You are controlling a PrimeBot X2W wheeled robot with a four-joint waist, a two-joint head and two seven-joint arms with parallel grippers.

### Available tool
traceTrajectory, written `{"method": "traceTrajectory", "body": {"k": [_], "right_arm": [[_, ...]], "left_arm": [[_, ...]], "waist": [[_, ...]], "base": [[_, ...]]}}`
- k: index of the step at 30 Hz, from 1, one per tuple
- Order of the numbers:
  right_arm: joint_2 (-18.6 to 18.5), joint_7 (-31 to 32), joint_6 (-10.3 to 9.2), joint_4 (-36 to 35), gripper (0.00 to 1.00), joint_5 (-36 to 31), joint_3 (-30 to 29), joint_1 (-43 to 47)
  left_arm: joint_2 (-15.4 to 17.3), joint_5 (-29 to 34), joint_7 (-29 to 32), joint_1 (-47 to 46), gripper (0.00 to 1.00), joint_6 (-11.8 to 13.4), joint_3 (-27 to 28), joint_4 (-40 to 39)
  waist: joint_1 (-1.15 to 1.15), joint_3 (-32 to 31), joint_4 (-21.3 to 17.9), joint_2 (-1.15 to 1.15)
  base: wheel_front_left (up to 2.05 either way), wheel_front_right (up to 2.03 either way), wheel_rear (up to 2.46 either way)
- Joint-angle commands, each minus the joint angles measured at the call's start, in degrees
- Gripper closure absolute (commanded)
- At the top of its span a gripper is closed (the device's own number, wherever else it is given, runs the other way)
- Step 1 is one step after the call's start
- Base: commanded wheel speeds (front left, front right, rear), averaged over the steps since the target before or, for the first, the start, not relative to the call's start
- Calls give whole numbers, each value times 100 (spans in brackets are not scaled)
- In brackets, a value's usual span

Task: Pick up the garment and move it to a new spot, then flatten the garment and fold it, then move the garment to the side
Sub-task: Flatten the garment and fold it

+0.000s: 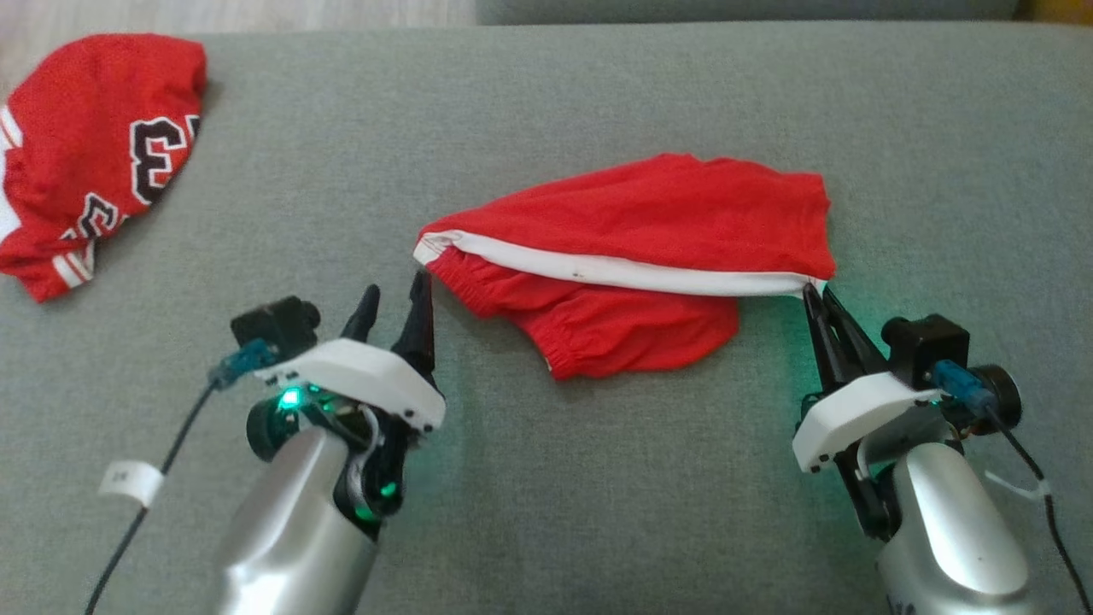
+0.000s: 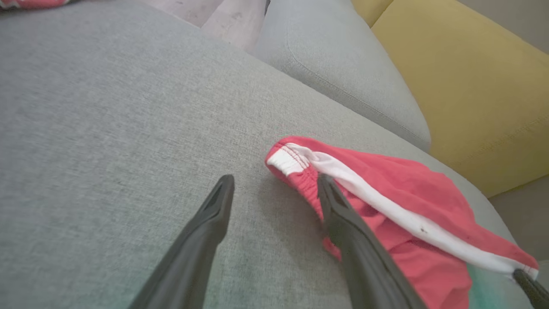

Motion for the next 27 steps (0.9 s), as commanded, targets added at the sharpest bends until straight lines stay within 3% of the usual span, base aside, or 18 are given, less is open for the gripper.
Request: {"method": "traceTrajectory", "body": {"k": [1,7,15,17,18,19,20,22,23,25,27], "right_arm": [[-17,-2,-4,-221,100,-22,145,-126],[-17,27,-4,-351,100,-79,149,-169],[-17,17,-4,-424,100,-103,176,-264],[-17,11,-4,-420,100,-103,180,-284],[-17,8,-4,-415,100,-99,184,-292],[-17,8,-4,-415,100,-99,184,-292],[-17,2,-4,-410,100,-95,186,-300],[-17,-11,-4,-398,100,-90,181,-309],[-17,-19,-4,-393,100,-92,174,-313],[-17,-48,-4,-394,100,-93,148,-322],[-17,-92,-4,-411,100,-102,113,-328]], "left_arm": [[23,-85,18,-314,0,-62,231,-99],[-77,-558,327,-594,0,-329,223,150],[-114,-719,275,-944,0,-394,224,234],[-119,-762,247,-989,10,-402,237,222],[-120,-775,238,-1004,21,-405,240,222],[-120,-775,238,-1004,21,-405,240,222],[-121,-784,232,-1018,43,-411,239,223],[-122,-781,189,-1045,66,-415,243,218],[-122,-785,142,-1055,72,-418,262,208],[-123,-778,54,-1074,100,-437,280,183],[-119,-762,-25,-1073,100,-465,282,143]], "waist": [[0,91,-77,0],[0,226,-143,0],[0,377,-201,0],[0,396,-210,0],[0,402,-215,0],[0,402,-215,0],[0,407,-220,0],[0,411,-226,0],[0,409,-229,0],[0,395,-234,0],[0,350,-236,0]], "base": [[0,0,0],[0,0,0],[0,0,0],[0,0,0],[0,0,0],[0,0,0],[0,0,0],[0,0,0],[0,0,0],[0,0,0],[0,0,0]]}}
